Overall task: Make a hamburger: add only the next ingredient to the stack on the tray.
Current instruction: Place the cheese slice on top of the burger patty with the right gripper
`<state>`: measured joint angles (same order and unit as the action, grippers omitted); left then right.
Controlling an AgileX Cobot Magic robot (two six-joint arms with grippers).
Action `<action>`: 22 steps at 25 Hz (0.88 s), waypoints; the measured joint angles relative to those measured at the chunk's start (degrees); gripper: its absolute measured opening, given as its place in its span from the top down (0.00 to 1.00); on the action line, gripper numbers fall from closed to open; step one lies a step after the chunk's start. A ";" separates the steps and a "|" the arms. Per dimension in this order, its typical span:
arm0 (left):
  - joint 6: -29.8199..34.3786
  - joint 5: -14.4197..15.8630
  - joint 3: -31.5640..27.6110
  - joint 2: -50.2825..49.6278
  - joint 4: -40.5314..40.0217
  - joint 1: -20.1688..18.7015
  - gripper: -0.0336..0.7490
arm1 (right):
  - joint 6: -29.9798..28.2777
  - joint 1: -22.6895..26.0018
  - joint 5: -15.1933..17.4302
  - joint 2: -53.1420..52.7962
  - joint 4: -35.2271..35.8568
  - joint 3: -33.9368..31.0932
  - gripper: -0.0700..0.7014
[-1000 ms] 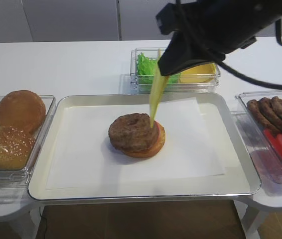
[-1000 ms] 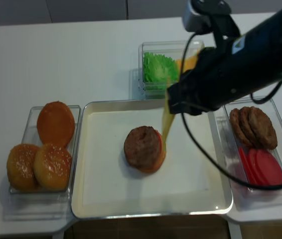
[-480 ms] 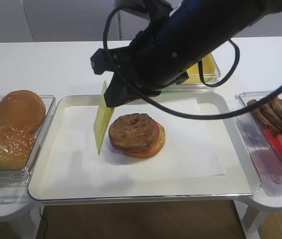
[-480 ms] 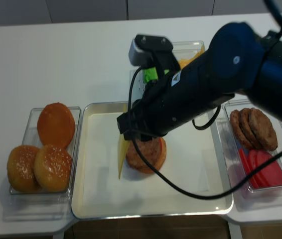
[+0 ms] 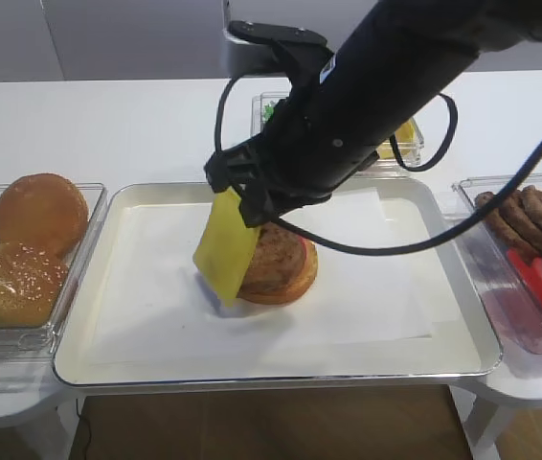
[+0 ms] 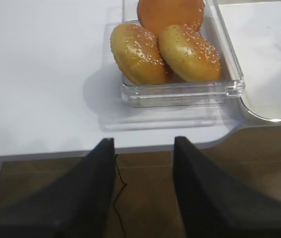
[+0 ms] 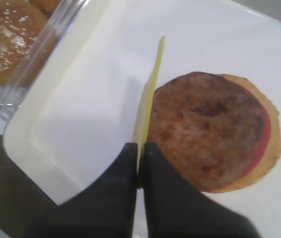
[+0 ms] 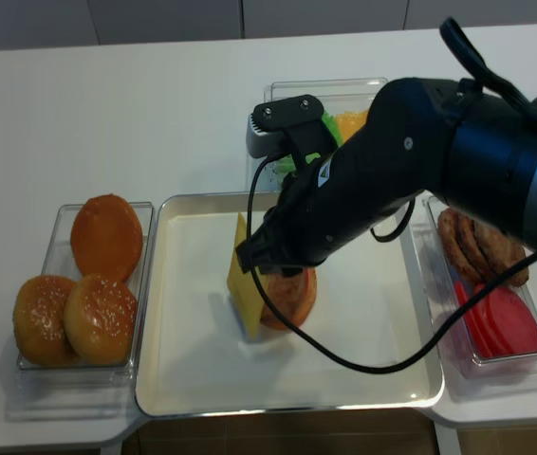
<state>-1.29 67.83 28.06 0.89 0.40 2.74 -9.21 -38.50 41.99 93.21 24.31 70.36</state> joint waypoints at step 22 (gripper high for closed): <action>0.00 0.00 0.00 0.00 0.00 0.00 0.58 | 10.15 0.00 0.93 3.39 -13.78 0.00 0.86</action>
<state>-1.29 67.83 28.06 0.89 0.40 2.74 0.93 -38.50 42.92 96.60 10.53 70.36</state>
